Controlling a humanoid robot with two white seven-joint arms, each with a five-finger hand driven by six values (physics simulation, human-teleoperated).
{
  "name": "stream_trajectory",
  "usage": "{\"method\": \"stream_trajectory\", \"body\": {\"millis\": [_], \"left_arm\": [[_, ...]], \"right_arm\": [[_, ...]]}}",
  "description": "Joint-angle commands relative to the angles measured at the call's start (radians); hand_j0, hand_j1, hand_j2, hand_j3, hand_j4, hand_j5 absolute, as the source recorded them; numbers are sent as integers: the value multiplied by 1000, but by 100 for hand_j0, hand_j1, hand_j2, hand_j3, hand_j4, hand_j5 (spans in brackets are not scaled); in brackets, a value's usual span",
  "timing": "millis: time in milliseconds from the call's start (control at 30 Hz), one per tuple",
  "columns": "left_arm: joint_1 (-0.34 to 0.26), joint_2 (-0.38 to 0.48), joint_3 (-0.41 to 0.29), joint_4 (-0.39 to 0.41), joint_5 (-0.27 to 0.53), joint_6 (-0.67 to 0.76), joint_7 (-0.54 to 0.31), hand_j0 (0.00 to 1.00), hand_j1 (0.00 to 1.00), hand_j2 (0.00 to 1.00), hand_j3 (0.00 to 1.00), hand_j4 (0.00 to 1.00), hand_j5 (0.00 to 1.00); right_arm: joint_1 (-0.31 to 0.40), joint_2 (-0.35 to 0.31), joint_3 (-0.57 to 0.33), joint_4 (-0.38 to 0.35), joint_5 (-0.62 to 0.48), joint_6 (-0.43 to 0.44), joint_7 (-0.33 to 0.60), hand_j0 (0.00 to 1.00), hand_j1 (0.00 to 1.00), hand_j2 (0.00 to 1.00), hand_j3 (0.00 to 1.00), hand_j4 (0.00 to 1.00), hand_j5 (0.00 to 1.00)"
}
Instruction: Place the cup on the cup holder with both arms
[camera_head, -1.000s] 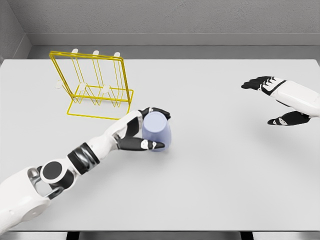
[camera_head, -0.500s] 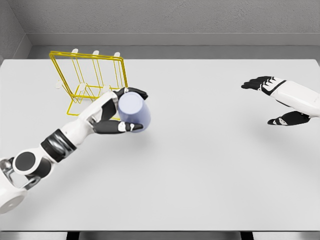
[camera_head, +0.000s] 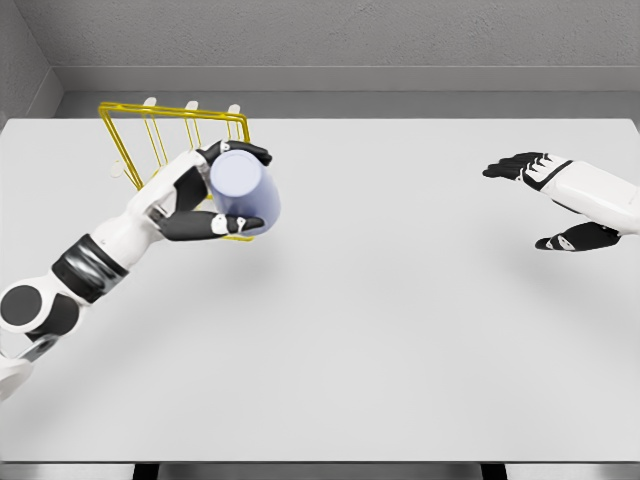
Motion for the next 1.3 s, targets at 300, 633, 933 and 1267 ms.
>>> {"method": "stream_trajectory", "body": {"millis": [300,633,933,1267], "left_arm": [[-2,35,28,0,3,-2,3,69,69,69,69,69,69],[-5,65,42,0,19,-2,3,70,70,70,70,70,70],[-5,70,57,0,22,-2,3,70,70,70,70,70,70],[-3,91,65,9,43,-2,4,70,70,70,70,70,70]], "right_arm": [[0,-1,0,0,-7,3,-1,100,100,100,100,100,100],[0,-1,0,1,-7,3,-1,100,100,100,100,100,100],[0,-1,0,1,-7,3,-1,100,100,100,100,100,100],[5,-1,0,-3,-7,3,-1,100,100,100,100,100,100]]}}
